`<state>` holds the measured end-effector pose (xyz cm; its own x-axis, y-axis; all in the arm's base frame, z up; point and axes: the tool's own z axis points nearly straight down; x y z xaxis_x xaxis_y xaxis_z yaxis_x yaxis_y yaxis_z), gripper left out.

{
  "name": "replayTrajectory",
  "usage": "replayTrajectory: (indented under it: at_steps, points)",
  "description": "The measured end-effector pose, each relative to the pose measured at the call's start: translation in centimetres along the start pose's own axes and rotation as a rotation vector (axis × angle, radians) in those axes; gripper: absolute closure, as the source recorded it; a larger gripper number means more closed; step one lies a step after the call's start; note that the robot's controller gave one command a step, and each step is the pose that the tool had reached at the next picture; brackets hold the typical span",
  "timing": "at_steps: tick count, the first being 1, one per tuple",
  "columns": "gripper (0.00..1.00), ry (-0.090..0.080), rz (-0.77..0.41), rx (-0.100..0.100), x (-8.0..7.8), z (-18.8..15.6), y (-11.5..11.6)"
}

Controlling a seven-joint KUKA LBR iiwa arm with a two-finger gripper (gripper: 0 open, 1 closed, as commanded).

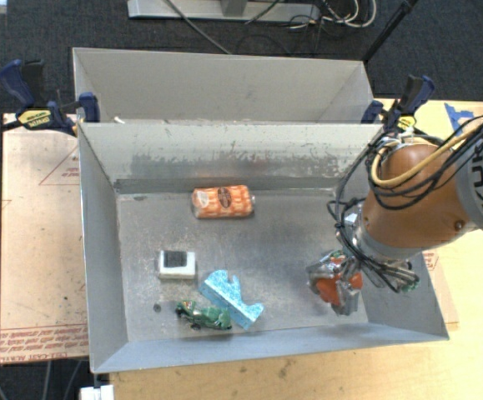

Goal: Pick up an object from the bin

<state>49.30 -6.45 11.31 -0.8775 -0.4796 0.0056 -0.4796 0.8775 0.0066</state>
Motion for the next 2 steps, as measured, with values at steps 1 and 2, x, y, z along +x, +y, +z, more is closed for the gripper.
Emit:
replayTrajectory:
  at_steps: [1,2]
  points:
    - [1.00,-0.017,0.008,0.014,-1.5,-2.7,-1.8]
    - [1.00,-0.015,0.012,0.012,-1.8,-1.5,-2.1]
